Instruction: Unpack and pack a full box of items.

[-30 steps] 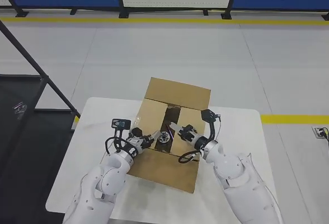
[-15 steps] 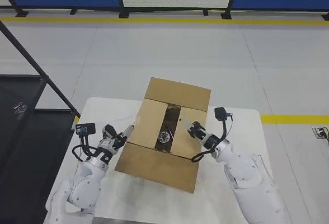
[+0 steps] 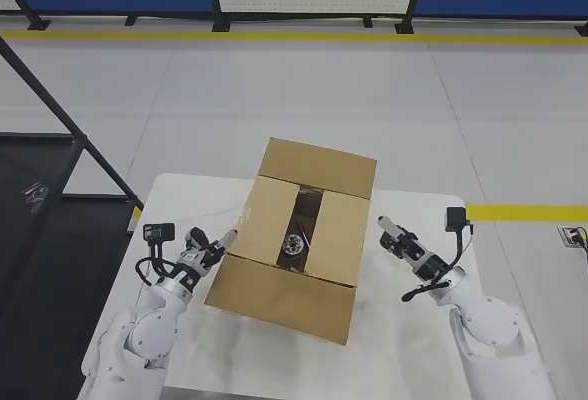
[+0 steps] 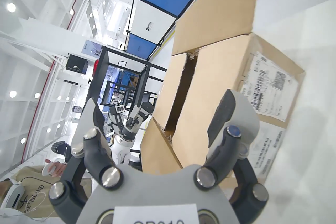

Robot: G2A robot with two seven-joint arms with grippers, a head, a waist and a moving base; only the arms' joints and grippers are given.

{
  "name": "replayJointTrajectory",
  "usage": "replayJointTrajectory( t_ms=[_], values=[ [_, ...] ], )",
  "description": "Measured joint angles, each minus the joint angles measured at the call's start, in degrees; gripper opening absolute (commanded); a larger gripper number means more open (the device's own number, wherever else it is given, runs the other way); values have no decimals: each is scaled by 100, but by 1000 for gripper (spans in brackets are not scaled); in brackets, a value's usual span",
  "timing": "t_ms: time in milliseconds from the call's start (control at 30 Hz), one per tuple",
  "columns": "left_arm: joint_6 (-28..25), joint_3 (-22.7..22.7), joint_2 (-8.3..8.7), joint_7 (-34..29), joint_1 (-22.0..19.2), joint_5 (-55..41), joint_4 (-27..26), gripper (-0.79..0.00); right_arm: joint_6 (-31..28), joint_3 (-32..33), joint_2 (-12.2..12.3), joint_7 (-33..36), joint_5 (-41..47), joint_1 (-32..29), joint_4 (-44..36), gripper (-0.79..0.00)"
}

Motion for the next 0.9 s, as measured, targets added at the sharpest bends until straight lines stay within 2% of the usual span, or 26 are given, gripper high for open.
replayJointTrajectory(
  t_ms=[133,333,633,900],
  values=[
    [-244,74,15,-31,-92,57,129,0,187,-223,-4,49,-36,300,632,0],
    [-655,58,63,-202,105,27,-66,0,-89,-345,3,212,251,663,1337,0],
    [-1309,-122,170,-357,593,94,-467,0,-254,-404,22,246,614,867,1570,0],
    [-1414,-141,218,-400,861,85,-764,0,-248,-405,22,245,614,868,1571,0]
  ],
)
